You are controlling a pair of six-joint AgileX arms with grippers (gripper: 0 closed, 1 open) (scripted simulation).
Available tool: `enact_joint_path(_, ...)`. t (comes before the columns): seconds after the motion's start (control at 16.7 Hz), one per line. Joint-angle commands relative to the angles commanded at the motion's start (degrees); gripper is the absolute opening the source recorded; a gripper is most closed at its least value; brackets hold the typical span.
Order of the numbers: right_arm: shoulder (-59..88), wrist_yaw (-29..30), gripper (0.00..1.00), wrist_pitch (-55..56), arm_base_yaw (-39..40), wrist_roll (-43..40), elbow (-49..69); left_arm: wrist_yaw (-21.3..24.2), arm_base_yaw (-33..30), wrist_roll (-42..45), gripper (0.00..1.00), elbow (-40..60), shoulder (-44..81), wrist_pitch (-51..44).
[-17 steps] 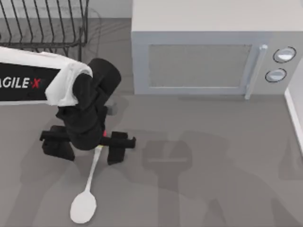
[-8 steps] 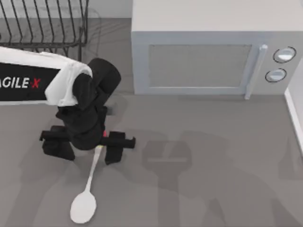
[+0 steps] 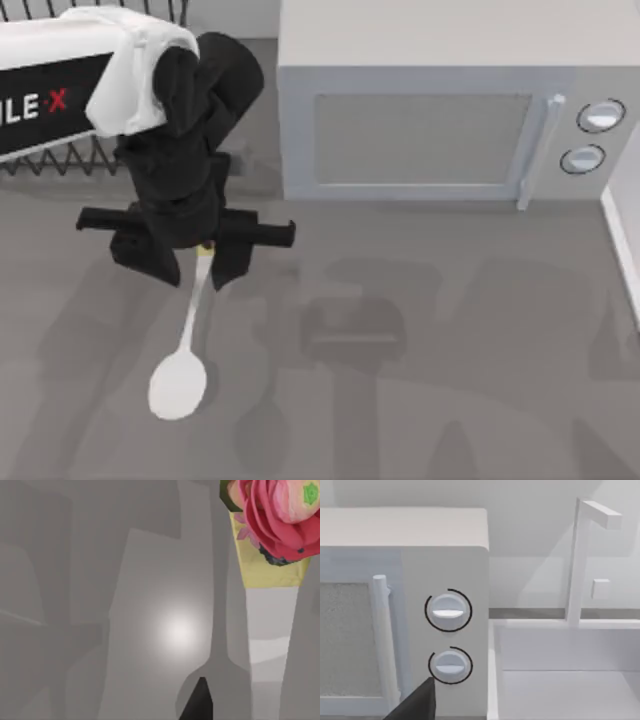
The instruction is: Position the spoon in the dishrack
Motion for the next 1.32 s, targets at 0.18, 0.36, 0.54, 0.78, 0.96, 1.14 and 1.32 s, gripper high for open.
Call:
enact_joint_path(0.18, 0.0, 0.0, 1.0, 0.0, 0.0, 0.0, 0.0, 0.0, -0.1, -0.1, 0.0, 9.8, -1.9, -13.8)
enact_joint_path(0.36, 0.0, 0.0, 1.0, 0.0, 0.0, 0.0, 0.0, 0.0, -0.2, -0.1, 0.0, 18.0, -4.1, -23.1)
enact_joint_path(0.54, 0.0, 0.0, 1.0, 0.0, 0.0, 0.0, 0.0, 0.0, -0.1, 0.0, 0.0, 21.6, -5.6, -27.0)
enact_joint_path(0.78, 0.0, 0.0, 1.0, 0.0, 0.0, 0.0, 0.0, 0.0, 0.1, 0.1, 0.0, 21.6, -5.5, -26.9)
enact_joint_path(0.96, 0.0, 0.0, 1.0, 0.0, 0.0, 0.0, 0.0, 0.4, 1.0, 0.8, 0.0, 20.7, -7.1, -25.1)
enact_joint_path(1.14, 0.0, 0.0, 1.0, 0.0, 0.0, 0.0, 0.0, 1.8, 4.7, 3.0, 0.0, 17.3, -12.3, -18.3)
enact_joint_path(1.32, 0.0, 0.0, 1.0, 0.0, 0.0, 0.0, 0.0, 3.7, 10.6, 6.2, 0.0, 11.6, -19.9, -7.1)
